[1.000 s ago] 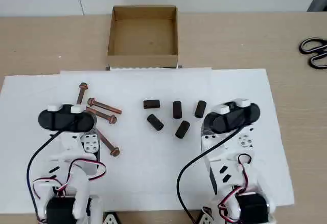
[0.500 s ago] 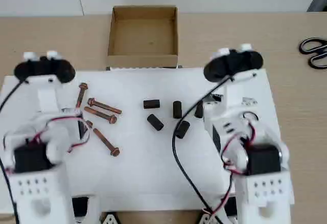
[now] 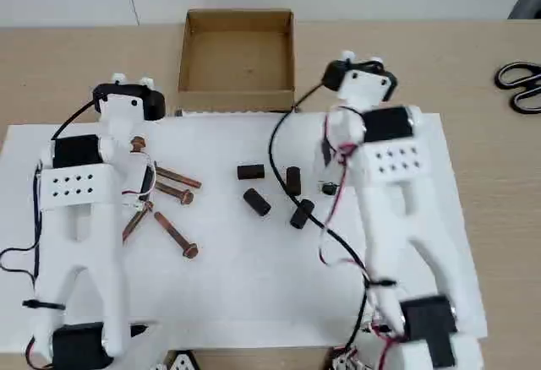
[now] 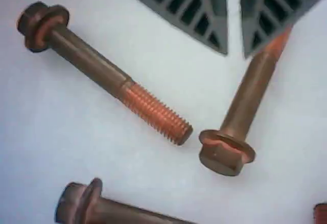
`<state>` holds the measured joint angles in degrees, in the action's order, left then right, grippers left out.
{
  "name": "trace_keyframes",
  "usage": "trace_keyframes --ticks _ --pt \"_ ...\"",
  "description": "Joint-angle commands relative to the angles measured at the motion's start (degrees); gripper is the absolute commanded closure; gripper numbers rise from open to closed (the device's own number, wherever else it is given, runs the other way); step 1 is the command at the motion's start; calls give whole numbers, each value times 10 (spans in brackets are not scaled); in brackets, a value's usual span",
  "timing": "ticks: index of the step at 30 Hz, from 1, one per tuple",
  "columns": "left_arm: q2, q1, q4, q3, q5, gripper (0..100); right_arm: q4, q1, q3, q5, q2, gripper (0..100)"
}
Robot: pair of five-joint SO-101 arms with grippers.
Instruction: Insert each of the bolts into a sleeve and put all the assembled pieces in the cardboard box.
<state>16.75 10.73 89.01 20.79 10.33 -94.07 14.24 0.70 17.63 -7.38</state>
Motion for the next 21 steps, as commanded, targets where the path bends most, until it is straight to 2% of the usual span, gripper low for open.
trace_keyframes --ticks 1,6,9,14,21 --pt "0 3 -11 -24 -23 962 -17 12 -94 20 65 994" --pt "-3 3 -11 -23 -49 862 -19 27 -116 42 115 993" --pt "-4 3 -11 -22 -48 861 -19 30 -116 48 130 973" --pt "-4 3 -11 -22 -47 861 -19 29 -116 77 145 835" --pt "-4 2 -12 -22 -46 861 -9 26 -119 82 189 826"
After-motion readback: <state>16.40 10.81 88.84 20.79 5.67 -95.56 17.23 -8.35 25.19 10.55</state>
